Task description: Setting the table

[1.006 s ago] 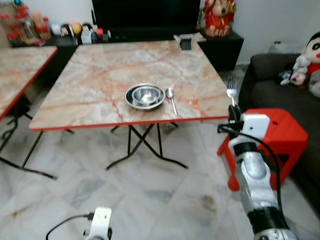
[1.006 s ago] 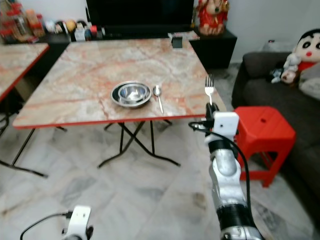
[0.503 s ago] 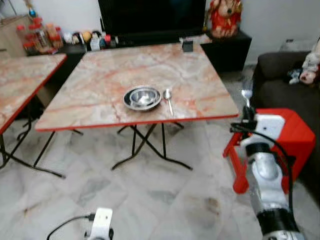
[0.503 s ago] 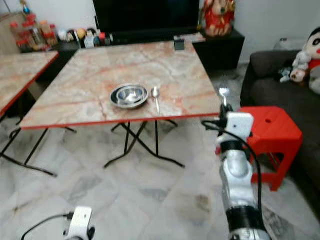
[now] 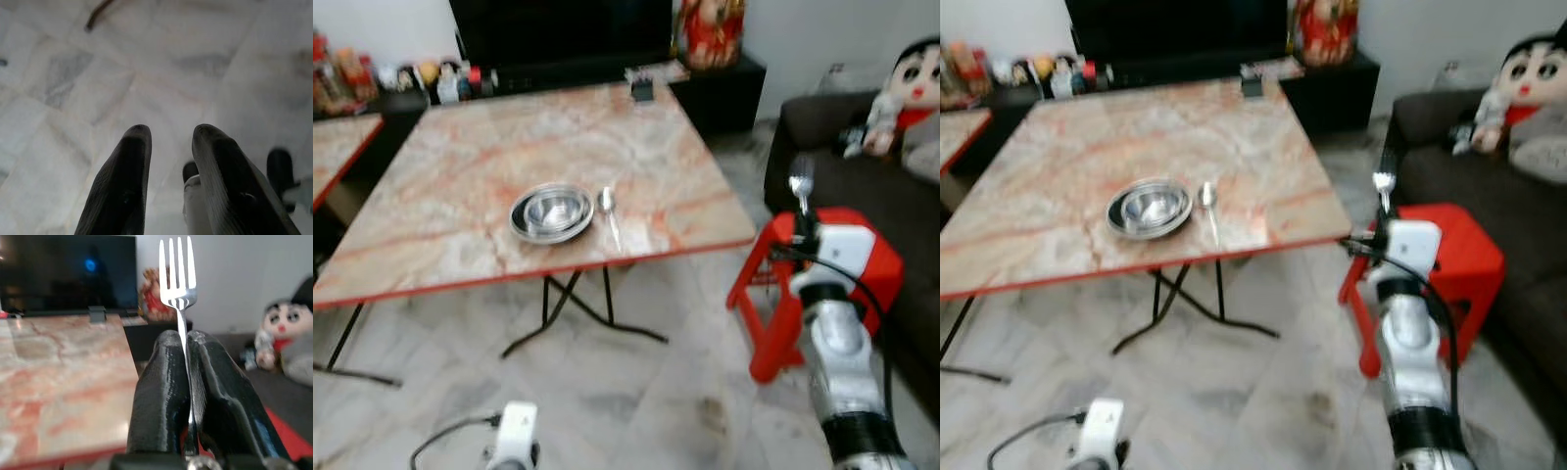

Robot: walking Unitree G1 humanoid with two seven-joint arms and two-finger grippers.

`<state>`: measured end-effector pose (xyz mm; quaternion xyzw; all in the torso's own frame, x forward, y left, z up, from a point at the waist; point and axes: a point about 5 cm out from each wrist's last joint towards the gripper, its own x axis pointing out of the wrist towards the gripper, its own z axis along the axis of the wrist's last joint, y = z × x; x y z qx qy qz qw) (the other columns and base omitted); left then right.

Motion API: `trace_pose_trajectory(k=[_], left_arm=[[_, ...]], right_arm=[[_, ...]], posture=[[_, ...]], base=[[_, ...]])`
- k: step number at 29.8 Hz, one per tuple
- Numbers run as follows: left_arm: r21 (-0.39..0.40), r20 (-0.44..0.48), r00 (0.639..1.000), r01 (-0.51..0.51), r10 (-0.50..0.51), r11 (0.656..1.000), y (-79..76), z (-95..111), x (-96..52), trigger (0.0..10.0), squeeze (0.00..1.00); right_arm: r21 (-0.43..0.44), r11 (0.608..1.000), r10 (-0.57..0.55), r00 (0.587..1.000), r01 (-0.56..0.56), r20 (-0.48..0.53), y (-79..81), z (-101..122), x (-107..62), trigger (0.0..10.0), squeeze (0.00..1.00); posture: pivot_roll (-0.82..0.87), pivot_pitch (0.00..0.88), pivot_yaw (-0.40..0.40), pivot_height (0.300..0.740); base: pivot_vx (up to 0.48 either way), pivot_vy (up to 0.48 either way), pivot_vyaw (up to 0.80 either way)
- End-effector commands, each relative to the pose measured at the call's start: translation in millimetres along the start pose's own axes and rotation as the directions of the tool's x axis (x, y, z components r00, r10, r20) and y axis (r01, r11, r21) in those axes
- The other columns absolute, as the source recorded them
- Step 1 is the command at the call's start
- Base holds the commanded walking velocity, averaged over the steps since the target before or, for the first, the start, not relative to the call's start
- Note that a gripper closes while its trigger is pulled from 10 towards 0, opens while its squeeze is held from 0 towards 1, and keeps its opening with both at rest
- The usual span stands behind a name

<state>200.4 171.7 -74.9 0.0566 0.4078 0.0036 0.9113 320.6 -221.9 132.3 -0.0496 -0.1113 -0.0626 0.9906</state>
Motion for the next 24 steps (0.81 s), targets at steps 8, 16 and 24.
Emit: trace_pose_trajectory(k=[8, 16, 24], left_arm=[[0.013, -0.030, 0.999, -0.042, 0.043, 0.999, 17.2, -9, -2.5, 10.0, 0.00], [0.015, -0.027, 0.999, -0.045, 0.045, 0.999, 19.5, -8, -2.4, 10.0, 0.00], [0.021, -0.024, 0.999, -0.048, 0.049, 0.999, 22.2, -8, -2.5, 10.0, 0.00]], right_arm=[[0.003, 0.999, 0.053, 0.998, -0.053, 0.022, 18.8, 6, 4.4, 10.0, 0.00], [0.033, 0.998, 0.047, 0.999, -0.047, 0.019, 21.4, 5, 3.9, 10.0, 0.00], [0.040, 0.998, 0.056, 0.998, -0.056, 0.003, 25.9, 2, 2.5, 10.0, 0.00]], posture=[[-0.06, 0.000, 0.029, 0.740], [-0.05, 0.000, 0.035, 0.740], [-0.05, 0.000, 0.043, 0.740]], base=[[0.399, 0.000, 0.20], [0.392, 0.000, 0.10], [0.376, 0.000, 0.00]])
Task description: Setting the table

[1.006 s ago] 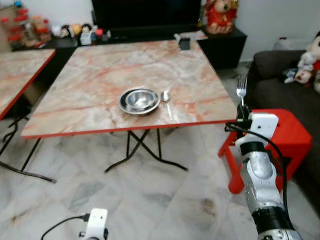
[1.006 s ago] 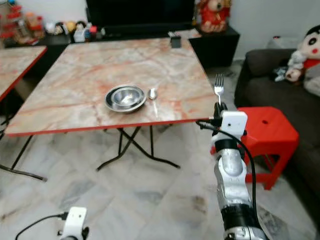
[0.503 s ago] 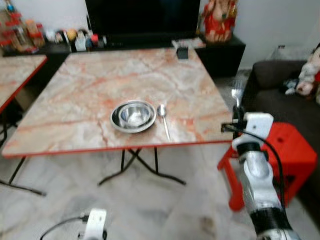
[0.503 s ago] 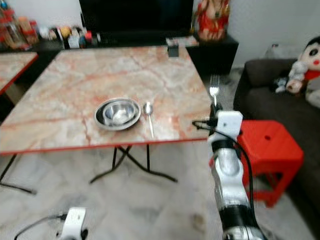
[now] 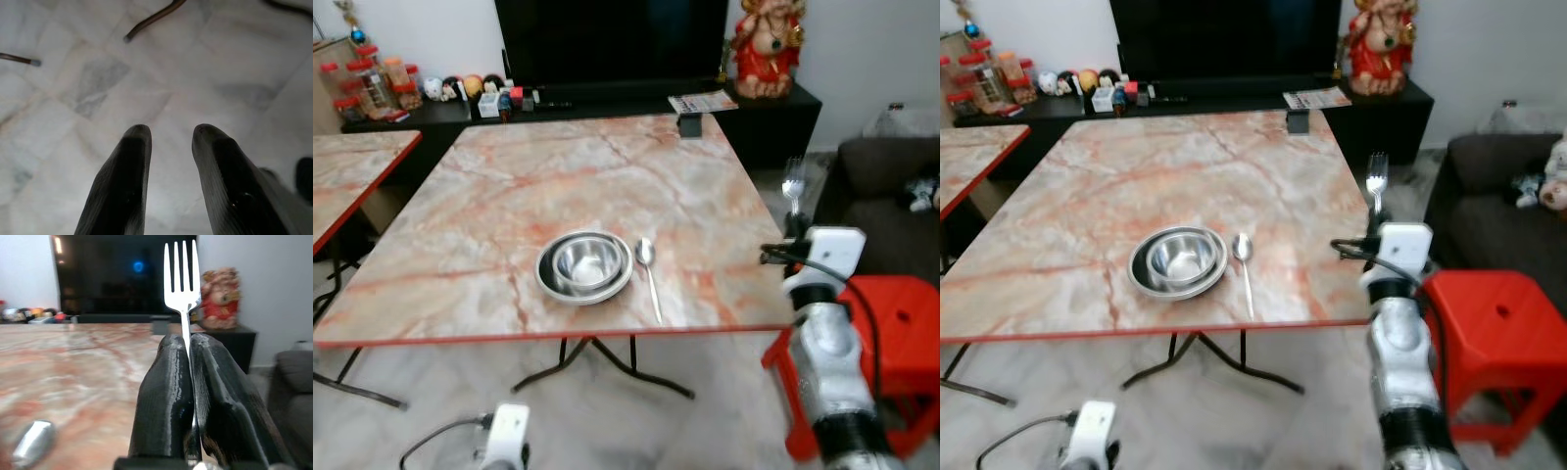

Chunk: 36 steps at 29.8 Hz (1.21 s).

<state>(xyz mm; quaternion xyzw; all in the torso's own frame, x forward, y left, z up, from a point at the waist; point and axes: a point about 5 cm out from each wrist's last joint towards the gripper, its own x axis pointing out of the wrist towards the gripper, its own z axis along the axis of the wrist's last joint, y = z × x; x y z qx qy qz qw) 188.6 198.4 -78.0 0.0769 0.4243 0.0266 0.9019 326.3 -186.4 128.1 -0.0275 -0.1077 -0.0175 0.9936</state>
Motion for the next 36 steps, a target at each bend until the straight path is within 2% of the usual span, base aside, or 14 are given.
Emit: trace_pose_trajectory(k=[1, 9, 13, 20, 27, 36], left_arm=[[0.001, 0.016, 1.000, 0.008, -0.008, 1.000, -3.5, 6, 1.2, 10.0, 0.00], [-0.003, 0.021, 1.000, 0.010, -0.009, 1.000, -2.3, 6, 1.2, 10.0, 0.00], [-0.003, 0.021, 1.000, 0.015, -0.015, 1.000, -3.3, 6, 1.3, 10.0, 0.00], [-0.001, 0.016, 1.000, 0.017, -0.017, 1.000, -3.3, 5, 1.1, 10.0, 0.00], [0.007, 0.014, 1.000, 0.020, -0.021, 1.000, -2.4, 5, 1.1, 10.0, 0.00], [0.020, 0.012, 1.000, 0.024, -0.024, 1.000, -1.7, 5, 1.1, 10.0, 0.00]], right_arm=[[-0.013, 1.000, -0.029, 1.000, 0.029, 0.009, -10.2, 3, 1.1, 10.0, 0.00], [-0.002, 1.000, -0.023, 1.000, 0.023, -0.013, -5.6, -1, -2.1, 10.0, 0.00], [0.014, 1.000, -0.001, 0.996, 0.003, -0.091, 10.4, -15, -10.8, 10.0, 0.00], [0.029, 1.000, 0.007, 0.979, -0.001, -0.205, 24.2, -32, -23.2, 10.0, 0.00], [0.011, 1.000, 0.007, 0.964, -0.004, -0.265, 33.2, -39, -31.2, 10.0, 0.00], [0.018, 0.998, 0.059, 0.936, -0.057, -0.347, 47.0, -51, -44.3, 10.0, 0.00]], posture=[[-0.05, 0.000, 0.043, 0.740], [-0.05, 0.000, 0.045, 0.740], [-0.05, 0.000, 0.040, 0.740], [-0.05, 0.000, 0.042, 0.740], [-0.05, 0.000, 0.048, 0.740], [-0.06, 0.000, 0.051, 0.740]], base=[[0.368, 0.000, 0.00], [0.261, 0.000, 0.00], [0.000, 0.000, 0.00], [0.000, 0.000, 0.00], [0.000, 0.000, 0.00], [0.000, 0.000, 0.00]])
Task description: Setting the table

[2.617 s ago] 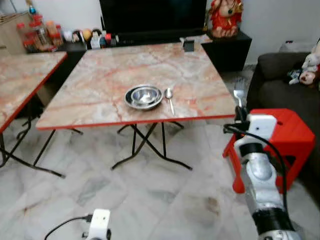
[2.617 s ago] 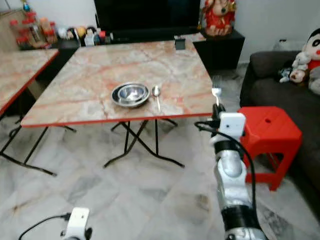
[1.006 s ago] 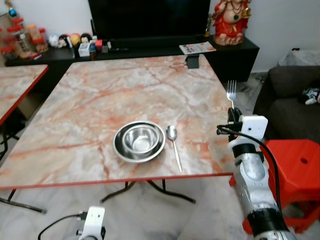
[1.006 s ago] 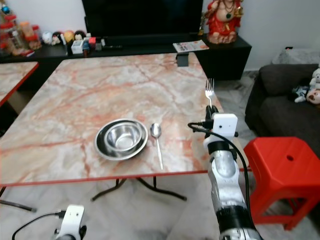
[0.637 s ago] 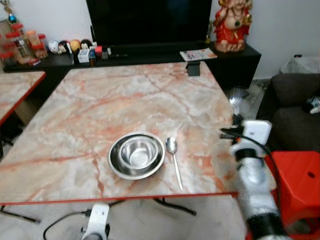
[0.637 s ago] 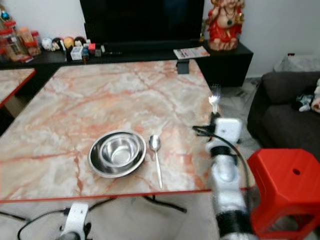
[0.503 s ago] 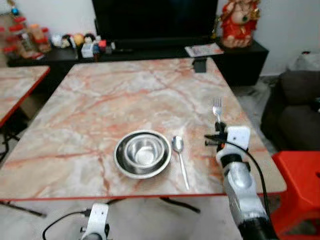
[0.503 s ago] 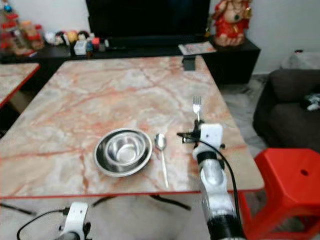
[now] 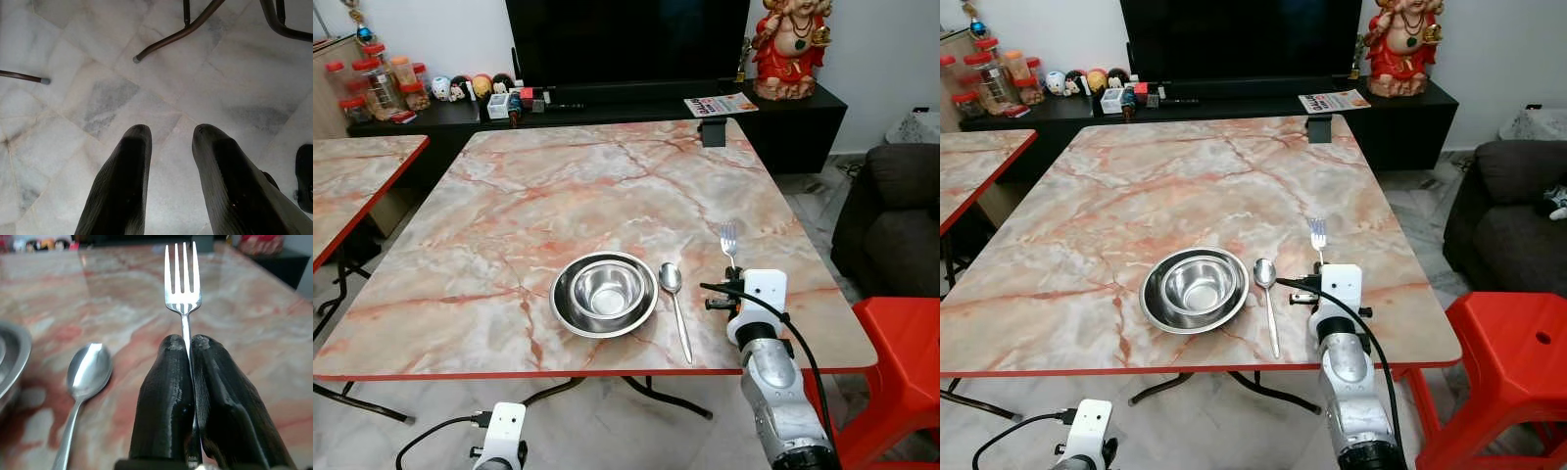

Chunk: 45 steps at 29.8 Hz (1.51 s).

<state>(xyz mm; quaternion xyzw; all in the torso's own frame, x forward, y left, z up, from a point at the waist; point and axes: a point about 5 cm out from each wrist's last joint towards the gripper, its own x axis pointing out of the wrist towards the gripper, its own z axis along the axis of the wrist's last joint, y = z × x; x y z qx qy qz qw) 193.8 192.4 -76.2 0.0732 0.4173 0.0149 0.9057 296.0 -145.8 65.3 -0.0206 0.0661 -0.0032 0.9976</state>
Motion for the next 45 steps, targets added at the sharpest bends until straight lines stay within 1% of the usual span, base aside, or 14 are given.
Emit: trace_pose_trajectory(k=[1, 6, 12, 18, 30, 31, 38, 39, 40, 41, 43, 45], left_arm=[[0.018, -0.006, 1.000, 0.002, -0.002, 1.000, 3.6, -1, -0.2, 10.0, 0.00], [0.017, -0.011, 1.000, 0.008, -0.008, 1.000, 1.7, -1, -0.2, 10.0, 0.00], [0.013, -0.015, 1.000, 0.009, -0.009, 1.000, 1.3, -3, -0.4, 10.0, 0.00], [0.011, -0.020, 1.000, 0.009, -0.009, 1.000, 0.8, -4, -0.6, 10.0, 0.00], [0.011, -0.025, 1.000, 0.016, -0.016, 1.000, -0.4, -4, -0.5, 10.0, 0.00], [0.012, -0.027, 0.999, 0.017, -0.017, 1.000, -0.6, -4, -0.4, 10.0, 0.00], [0.014, -0.029, 0.999, 0.020, -0.019, 1.000, -1.0, -4, -0.3, 10.0, 0.00], [0.014, -0.029, 0.999, 0.020, -0.019, 1.000, -1.1, -4, -0.3, 10.0, 0.00], [0.014, -0.029, 0.999, 0.020, -0.019, 1.000, -1.1, -4, -0.3, 10.0, 0.00], [0.014, -0.030, 0.999, 0.020, -0.019, 1.000, -1.1, -4, -0.3, 10.0, 0.00], [0.015, -0.030, 0.999, 0.019, -0.019, 1.000, -1.1, -4, -0.3, 10.0, 0.00], [0.014, -0.030, 0.999, 0.019, -0.019, 1.000, -1.2, -3, -0.2, 10.0, 0.00]], right_arm=[[-0.016, 0.999, 0.028, 0.999, -0.028, -0.021, 5.5, -1, -0.5, 10.0, 0.00], [-0.036, 0.998, 0.048, 0.996, -0.051, -0.073, 10.4, -9, -2.1, 10.0, 0.00], [-0.048, 0.997, 0.046, 0.993, -0.052, -0.113, 11.0, -14, -2.4, 10.0, 0.00], [-0.042, 0.997, 0.051, 0.989, -0.057, -0.140, 12.0, -16, -1.3, 10.0, 0.00], [-0.028, 0.999, 0.032, 0.987, -0.037, -0.155, 11.5, -16, 0.5, 10.0, 0.00], [-0.014, 1.000, 0.025, 0.986, -0.028, -0.166, 11.0, -17, 1.1, 10.0, 0.00], [0.016, 1.000, 0.024, 0.984, -0.021, -0.177, 11.1, -17, 2.4, 10.0, 0.00], [0.016, 1.000, 0.024, 0.984, -0.022, -0.177, 11.0, -17, 2.4, 10.0, 0.43], [0.016, 1.000, 0.024, 0.984, -0.022, -0.177, 11.0, -17, 2.4, 10.0, 0.43], [0.016, 1.000, 0.025, 0.984, -0.022, -0.177, 11.1, -16, 2.7, 10.0, 0.65], [0.015, 1.000, 0.025, 0.984, -0.022, -0.178, 11.3, -16, 2.9, 10.0, 0.65], [0.015, 1.000, 0.025, 0.984, -0.022, -0.178, 11.5, -16, 3.3, 10.0, 0.61]], posture=[[-0.06, 0.000, 0.051, 0.740], [-0.05, 0.000, 0.049, 0.740], [-0.05, 0.000, 0.046, 0.740], [-0.05, 0.000, 0.045, 0.740], [-0.05, 0.000, 0.044, 0.740], [-0.05, 0.000, 0.045, 0.740], [-0.05, 0.000, 0.045, 0.740], [-0.05, 0.000, 0.044, 0.740], [-0.05, 0.000, 0.044, 0.740], [-0.05, 0.000, 0.044, 0.740], [-0.05, 0.000, 0.044, 0.740], [-0.05, 0.000, 0.041, 0.740]], base=[[0.000, 0.000, 0.00], [0.000, 0.000, 0.00], [0.000, 0.000, 0.00], [0.000, 0.000, 0.00], [0.000, 0.000, 0.00], [0.000, 0.000, 0.00], [0.000, 0.000, 0.00], [0.000, 0.000, 0.00], [0.000, 0.000, 0.00], [0.000, 0.000, 0.00], [0.000, 0.000, 0.00], [0.000, 0.000, 0.00]])
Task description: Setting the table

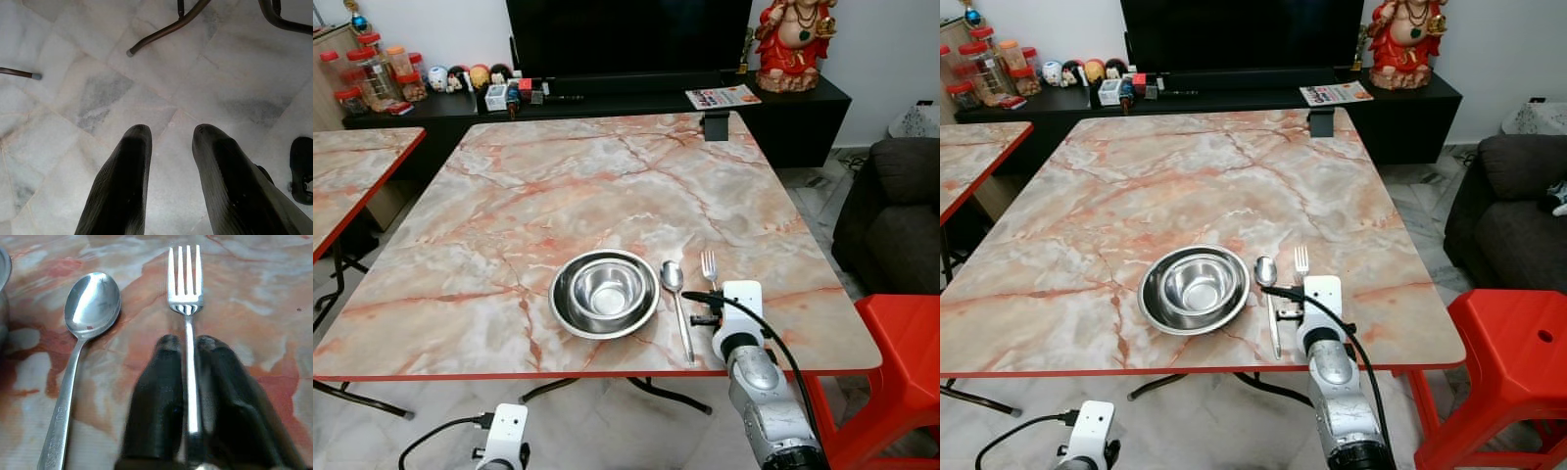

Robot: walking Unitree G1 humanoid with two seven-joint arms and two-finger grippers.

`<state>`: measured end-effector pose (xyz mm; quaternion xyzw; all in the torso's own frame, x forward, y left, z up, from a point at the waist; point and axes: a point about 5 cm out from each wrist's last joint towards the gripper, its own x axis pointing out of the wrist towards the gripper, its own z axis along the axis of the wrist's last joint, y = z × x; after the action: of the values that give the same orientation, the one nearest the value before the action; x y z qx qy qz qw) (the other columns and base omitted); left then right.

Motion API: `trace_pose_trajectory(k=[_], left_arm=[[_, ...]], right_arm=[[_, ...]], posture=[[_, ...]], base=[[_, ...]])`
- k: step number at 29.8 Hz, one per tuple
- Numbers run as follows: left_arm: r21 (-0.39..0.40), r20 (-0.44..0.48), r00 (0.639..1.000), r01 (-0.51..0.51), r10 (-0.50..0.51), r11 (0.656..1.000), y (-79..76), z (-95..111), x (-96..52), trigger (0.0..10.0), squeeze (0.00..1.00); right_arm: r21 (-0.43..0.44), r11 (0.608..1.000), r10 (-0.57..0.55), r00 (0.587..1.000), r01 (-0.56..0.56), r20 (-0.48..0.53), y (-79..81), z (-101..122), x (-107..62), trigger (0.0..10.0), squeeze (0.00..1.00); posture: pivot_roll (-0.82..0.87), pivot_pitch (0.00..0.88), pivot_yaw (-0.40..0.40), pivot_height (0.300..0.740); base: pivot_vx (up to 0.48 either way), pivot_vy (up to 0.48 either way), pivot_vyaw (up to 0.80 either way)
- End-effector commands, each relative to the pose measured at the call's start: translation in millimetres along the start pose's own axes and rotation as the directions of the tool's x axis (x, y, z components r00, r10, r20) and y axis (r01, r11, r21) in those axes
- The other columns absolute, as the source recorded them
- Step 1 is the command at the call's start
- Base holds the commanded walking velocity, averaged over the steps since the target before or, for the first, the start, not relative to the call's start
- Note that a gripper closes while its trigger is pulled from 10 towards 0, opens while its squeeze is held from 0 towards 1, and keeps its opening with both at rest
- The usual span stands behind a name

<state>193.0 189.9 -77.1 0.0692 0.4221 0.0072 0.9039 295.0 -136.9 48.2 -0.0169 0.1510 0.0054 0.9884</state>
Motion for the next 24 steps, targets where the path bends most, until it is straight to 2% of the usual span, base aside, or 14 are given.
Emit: trace_pose_trajectory(k=[1, 2, 5, 6, 7, 8, 9, 10, 11, 12, 16, 20, 24], left_arm=[[0.015, -0.021, 1.000, 0.001, -0.001, 1.000, 1.5, -2, -0.2, 10.0, 0.00], [0.015, -0.020, 1.000, 0.001, -0.001, 1.000, 1.5, -2, -0.2, 10.0, 0.00], [0.014, -0.020, 1.000, 0.001, -0.001, 1.000, 1.5, -2, -0.1, 10.0, 0.00], [0.014, -0.020, 1.000, 0.001, 0.000, 1.000, 1.5, -2, -0.1, 10.0, 0.00], [0.014, -0.020, 1.000, 0.000, 0.000, 1.000, 1.5, -2, -0.1, 10.0, 0.00], [0.014, -0.019, 1.000, 0.000, 0.000, 1.000, 1.6, -2, 0.0, 10.0, 0.00], [0.014, -0.019, 1.000, 0.000, 0.000, 1.000, 1.6, -2, 0.0, 10.0, 0.00], [0.015, -0.019, 1.000, 0.000, 0.000, 1.000, 1.5, -1, 0.1, 10.0, 0.00], [0.015, -0.018, 1.000, 0.000, 0.000, 1.000, 1.5, -1, 0.2, 10.0, 0.00], [0.015, -0.018, 1.000, 0.000, 0.000, 1.000, 1.4, -1, 0.2, 10.0, 0.00], [0.016, -0.017, 1.000, 0.000, 0.000, 1.000, 1.5, 0, 0.4, 10.0, 0.00], [0.016, -0.015, 1.000, 0.000, 0.000, 1.000, 1.5, 1, 0.7, 10.0, 0.00], [0.014, -0.014, 1.000, 0.001, -0.001, 1.000, 1.3, 2, 0.8, 10.0, 0.00]], right_arm=[[0.007, 1.000, 0.004, 1.000, -0.004, -0.008, 2.0, 2, 2.1, 10.0, 0.13], [0.007, 1.000, 0.007, 1.000, -0.007, -0.005, 2.3, 3, 2.3, 10.0, 0.00], [0.008, 1.000, 0.009, 1.000, -0.009, -0.005, 2.4, 3, 2.6, 10.0, 0.00], [0.009, 1.000, 0.012, 1.000, -0.012, -0.004, 2.5, 4, 2.7, 10.0, 0.18], [0.010, 1.000, 0.014, 1.000, -0.014, -0.003, 2.7, 4, 2.9, 10.0, 0.18], [0.010, 1.000, 0.020, 1.000, -0.020, 0.002, 3.3, 5, 3.1, 10.0, 1.00], [0.010, 1.000, 0.020, 1.000, -0.020, 0.002, 3.3, 5, 3.1, 10.0, 1.00], [0.006, 1.000, 0.020, 1.000, -0.020, 0.003, 3.4, 6, 3.2, 10.0, 0.97], [0.006, 1.000, 0.019, 1.000, -0.019, 0.002, 3.3, 6, 3.3, 10.0, 0.83], [0.006, 1.000, 0.018, 1.000, -0.018, 0.002, 3.2, 6, 3.3, 10.0, 0.00], [0.015, 1.000, 0.000, 1.000, 0.000, 0.023, 1.6, 8, 2.7, 10.0, 0.00], [0.033, 0.999, -0.023, 0.991, 0.019, 0.128, -2.3, 24, 1.7, 10.0, 0.00], [0.002, 0.999, -0.045, 0.978, 0.045, 0.203, -6.2, 36, -0.3, 10.0, 0.00]], posture=[[-0.05, 0.000, 0.042, 0.740], [-0.05, 0.000, 0.042, 0.740], [-0.05, 0.000, 0.042, 0.740], [-0.05, 0.000, 0.041, 0.740], [-0.05, 0.000, 0.041, 0.740], [-0.05, 0.000, 0.042, 0.740], [-0.05, 0.000, 0.042, 0.740], [-0.05, 0.000, 0.044, 0.740], [-0.05, 0.000, 0.043, 0.740], [-0.05, 0.000, 0.043, 0.740], [-0.05, 0.000, 0.044, 0.740], [-0.05, 0.000, 0.045, 0.740], [-0.06, 0.000, 0.044, 0.740]], base=[[0.000, 0.000, 0.00], [0.000, 0.000, 0.00], [0.000, 0.000, 0.00], [0.000, 0.000, 0.00], [0.000, 0.000, 0.00], [0.000, 0.000, 0.00], [0.000, 0.000, 0.00], [0.000, 0.000, 0.00], [0.000, 0.000, 0.00], [0.000, 0.000, 0.00], [0.000, 0.000, 0.00], [0.000, 0.000, 0.00], [0.000, 0.000, 0.00]])
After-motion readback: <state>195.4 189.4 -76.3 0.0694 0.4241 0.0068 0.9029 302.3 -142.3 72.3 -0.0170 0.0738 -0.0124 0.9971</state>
